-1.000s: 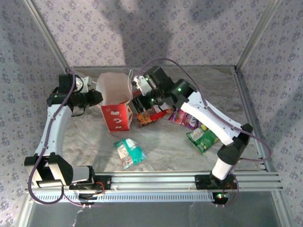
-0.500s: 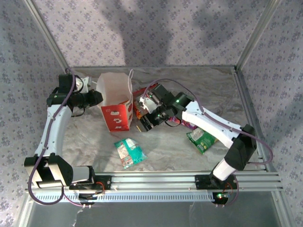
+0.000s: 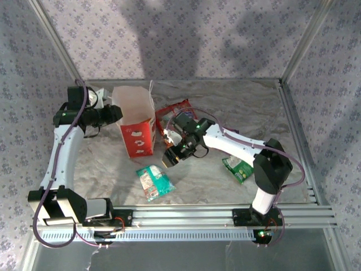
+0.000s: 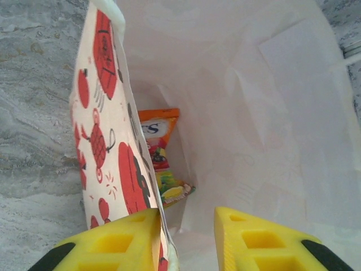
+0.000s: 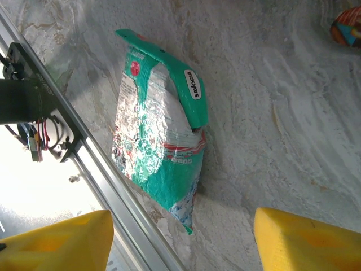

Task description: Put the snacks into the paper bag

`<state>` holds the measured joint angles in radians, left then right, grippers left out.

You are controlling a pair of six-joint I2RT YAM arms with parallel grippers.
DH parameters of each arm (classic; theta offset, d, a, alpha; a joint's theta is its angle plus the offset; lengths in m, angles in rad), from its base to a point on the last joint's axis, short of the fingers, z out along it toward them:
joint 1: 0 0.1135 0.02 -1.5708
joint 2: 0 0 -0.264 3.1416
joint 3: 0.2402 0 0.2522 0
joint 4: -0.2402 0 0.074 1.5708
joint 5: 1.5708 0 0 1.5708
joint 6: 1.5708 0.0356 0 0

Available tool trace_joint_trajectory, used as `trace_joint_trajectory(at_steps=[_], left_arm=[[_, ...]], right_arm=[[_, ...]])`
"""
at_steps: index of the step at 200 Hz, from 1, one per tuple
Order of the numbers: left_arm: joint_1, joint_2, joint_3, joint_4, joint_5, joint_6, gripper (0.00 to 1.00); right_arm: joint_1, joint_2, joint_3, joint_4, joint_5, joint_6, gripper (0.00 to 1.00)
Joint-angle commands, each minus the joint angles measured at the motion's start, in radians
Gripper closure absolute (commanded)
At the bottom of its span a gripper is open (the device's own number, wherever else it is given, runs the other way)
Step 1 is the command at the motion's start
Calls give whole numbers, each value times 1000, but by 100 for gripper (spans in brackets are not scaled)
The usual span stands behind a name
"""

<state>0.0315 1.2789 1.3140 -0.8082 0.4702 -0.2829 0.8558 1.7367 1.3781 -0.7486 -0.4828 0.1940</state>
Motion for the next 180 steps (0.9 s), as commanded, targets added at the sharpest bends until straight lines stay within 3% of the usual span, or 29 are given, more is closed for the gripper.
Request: trace_joint_trajectory(at_steps=[1,31,84,104,141,180], left_arm=[[-11,8,58,-11,0,-8,67],[-32,23,84,-20,-12,-10,64],[-69,60,109,-52,-46,-1,85],[-85,69,117,-36,-7,-1,89],[-97,68,93,83,161,-64,89],[-97,69,72,94,150,-90,89]], right_arm=[[10,18,-15,15,-36,7,32],[10,23,-33,23,-35,12,33],[10,20,-49,23,-34,9,33],[8,19,-45,17,-26,1,33],[3,11,-56,18,-11,-2,33],[-1,4,-67,28,-9,-2,33]])
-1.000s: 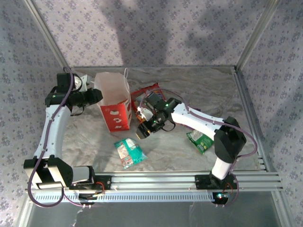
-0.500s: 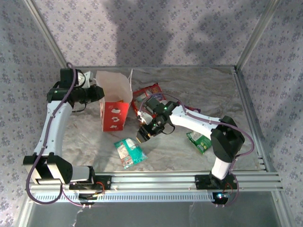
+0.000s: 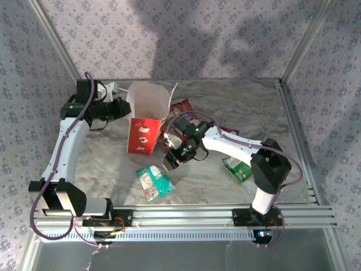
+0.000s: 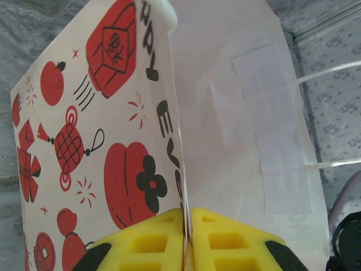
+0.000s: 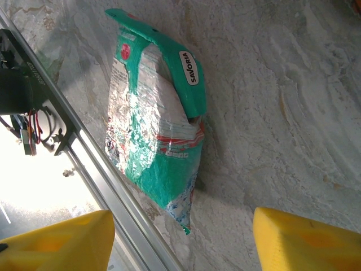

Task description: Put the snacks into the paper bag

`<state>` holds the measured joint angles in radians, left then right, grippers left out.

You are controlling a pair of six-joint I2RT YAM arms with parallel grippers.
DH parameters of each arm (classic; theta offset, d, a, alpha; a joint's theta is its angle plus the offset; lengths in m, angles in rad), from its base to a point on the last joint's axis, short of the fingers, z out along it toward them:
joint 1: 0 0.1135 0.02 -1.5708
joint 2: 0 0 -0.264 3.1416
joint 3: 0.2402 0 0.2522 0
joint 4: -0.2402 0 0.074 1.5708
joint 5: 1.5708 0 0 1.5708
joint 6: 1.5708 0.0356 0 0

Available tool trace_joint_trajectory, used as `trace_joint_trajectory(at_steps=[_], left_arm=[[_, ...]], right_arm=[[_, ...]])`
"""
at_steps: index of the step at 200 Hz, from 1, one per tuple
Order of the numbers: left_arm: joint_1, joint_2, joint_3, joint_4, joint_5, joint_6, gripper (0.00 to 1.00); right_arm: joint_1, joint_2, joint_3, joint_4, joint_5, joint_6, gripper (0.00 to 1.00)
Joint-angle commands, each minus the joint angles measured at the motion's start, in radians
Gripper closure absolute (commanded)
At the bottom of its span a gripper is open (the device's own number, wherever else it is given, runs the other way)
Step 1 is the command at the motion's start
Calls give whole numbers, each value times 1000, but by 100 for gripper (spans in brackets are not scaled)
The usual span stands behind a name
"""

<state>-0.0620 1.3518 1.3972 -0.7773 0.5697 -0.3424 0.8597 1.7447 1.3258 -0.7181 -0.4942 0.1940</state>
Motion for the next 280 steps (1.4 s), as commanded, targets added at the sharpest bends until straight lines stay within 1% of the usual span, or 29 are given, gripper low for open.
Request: trace_joint_trajectory(at_steps=[1,25,55,85,96,121,134,150,169,196,245,265,280], left_arm=[[-3,-3,-12,62,48,-30,89],[-1,-3,-49,30,-1,-28,88],[11,-15,-96,-4,-36,-11,83],[29,-37,-94,-42,-84,13,79],[38,-43,-84,-59,-110,21,77],[50,-42,-51,-107,-178,47,65],[53,-36,-24,-132,-200,69,63],[53,-27,4,-149,-205,89,59],[54,-12,30,-159,-197,111,53],[53,19,62,-190,-174,161,48],[53,50,114,-223,-184,224,44],[55,44,139,-224,-218,230,42],[64,39,160,-225,-216,234,41]], right_arm=[[-5,-4,-14,-2,2,-2,33],[-8,3,-12,-3,-1,-6,33],[-10,10,-3,-15,-1,-16,33],[-12,21,12,-24,-1,-24,33],[-11,26,18,-26,-5,-25,33],[-11,34,31,-27,-8,-24,33],[-9,38,37,-29,-10,-24,33],[-8,42,41,-32,-11,-25,33],[-7,48,47,-34,-10,-25,33],[-5,58,55,-38,-10,-24,34],[1,67,71,-45,-6,-28,34],[2,66,73,-49,-3,-30,34],[4,61,69,-52,-2,-34,34]])
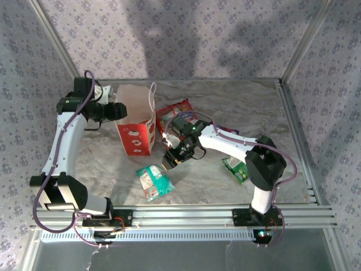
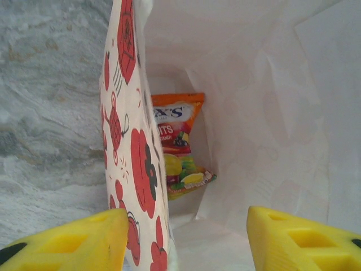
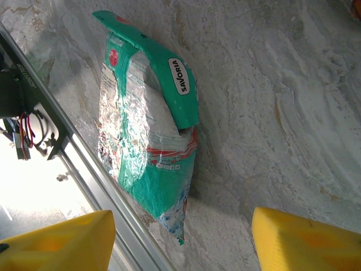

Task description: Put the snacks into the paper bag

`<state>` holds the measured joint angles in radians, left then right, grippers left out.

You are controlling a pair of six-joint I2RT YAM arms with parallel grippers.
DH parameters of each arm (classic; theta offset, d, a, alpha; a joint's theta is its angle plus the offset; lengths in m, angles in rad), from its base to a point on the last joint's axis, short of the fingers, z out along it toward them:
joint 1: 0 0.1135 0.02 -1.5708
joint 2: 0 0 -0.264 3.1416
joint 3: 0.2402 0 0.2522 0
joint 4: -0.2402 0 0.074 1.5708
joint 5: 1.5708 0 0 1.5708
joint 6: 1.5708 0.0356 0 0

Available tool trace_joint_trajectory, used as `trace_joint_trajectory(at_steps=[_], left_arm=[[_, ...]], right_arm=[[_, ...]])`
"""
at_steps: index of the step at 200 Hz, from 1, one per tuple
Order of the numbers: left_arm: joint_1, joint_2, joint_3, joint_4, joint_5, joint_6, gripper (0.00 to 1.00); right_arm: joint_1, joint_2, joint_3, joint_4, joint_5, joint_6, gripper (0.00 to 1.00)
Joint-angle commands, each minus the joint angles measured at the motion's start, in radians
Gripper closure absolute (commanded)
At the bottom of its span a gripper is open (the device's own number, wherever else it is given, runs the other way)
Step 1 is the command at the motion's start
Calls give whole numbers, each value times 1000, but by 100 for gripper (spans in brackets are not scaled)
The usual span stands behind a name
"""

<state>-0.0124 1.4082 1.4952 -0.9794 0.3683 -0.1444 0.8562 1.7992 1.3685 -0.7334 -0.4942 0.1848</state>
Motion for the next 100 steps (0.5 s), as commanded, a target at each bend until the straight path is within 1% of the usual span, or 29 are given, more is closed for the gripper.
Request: trace_joint_trajectory(at_steps=[1,44,76,100], left_arm=[[15,-17,63,-22,-13,37,41],[56,11,106,-37,34,28,40],[58,44,123,-55,43,29,40],[58,56,114,-44,46,20,42]], right_arm=[[8,6,26,-37,-2,-25,34],[7,-9,0,-37,12,-25,34],[7,-20,-19,-35,21,-19,34],[9,-23,-26,-32,30,-17,34]])
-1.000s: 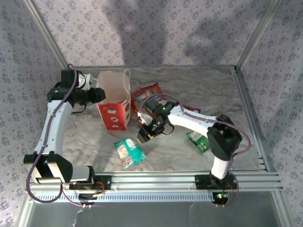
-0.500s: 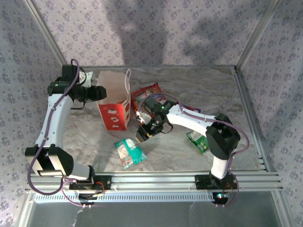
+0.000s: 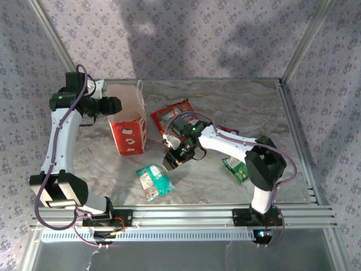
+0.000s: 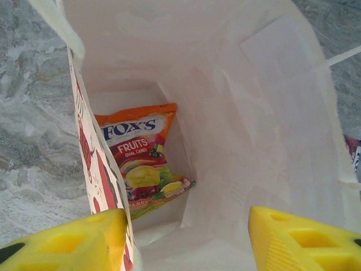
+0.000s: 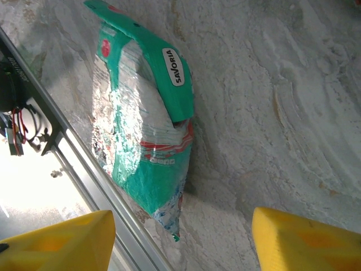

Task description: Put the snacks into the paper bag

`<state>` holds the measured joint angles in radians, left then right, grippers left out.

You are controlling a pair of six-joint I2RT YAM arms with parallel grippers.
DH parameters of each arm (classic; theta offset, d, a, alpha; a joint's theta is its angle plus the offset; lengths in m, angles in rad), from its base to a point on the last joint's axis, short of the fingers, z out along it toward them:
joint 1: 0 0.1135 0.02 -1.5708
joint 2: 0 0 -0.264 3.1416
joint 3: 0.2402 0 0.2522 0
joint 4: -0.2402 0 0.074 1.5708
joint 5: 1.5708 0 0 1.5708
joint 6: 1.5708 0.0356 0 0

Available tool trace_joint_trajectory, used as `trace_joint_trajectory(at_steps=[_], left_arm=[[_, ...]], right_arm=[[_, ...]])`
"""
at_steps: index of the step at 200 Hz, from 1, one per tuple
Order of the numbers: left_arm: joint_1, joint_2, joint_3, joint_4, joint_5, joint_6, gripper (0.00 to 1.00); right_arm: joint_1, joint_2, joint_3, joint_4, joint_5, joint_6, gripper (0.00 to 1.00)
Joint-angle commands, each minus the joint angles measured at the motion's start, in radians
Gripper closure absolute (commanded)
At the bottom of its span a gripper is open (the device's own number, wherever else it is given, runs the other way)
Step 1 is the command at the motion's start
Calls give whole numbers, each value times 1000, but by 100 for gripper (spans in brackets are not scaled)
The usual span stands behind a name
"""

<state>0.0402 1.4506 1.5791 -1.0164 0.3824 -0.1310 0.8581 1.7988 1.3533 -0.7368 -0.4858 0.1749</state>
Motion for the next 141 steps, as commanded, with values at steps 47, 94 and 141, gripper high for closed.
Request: trace_joint_trajectory(at_steps=[47,94,141], left_arm=[[6,28,21,-23,-19,7,75],[5,42,31,-13,63,8,100],[-35,45,48,45,201,-43,100]], right_arm=[[6,-24,-5,-35,22,-12,33],[4,-26,-9,-36,28,-14,34],[3,-35,-25,-26,32,-10,34]])
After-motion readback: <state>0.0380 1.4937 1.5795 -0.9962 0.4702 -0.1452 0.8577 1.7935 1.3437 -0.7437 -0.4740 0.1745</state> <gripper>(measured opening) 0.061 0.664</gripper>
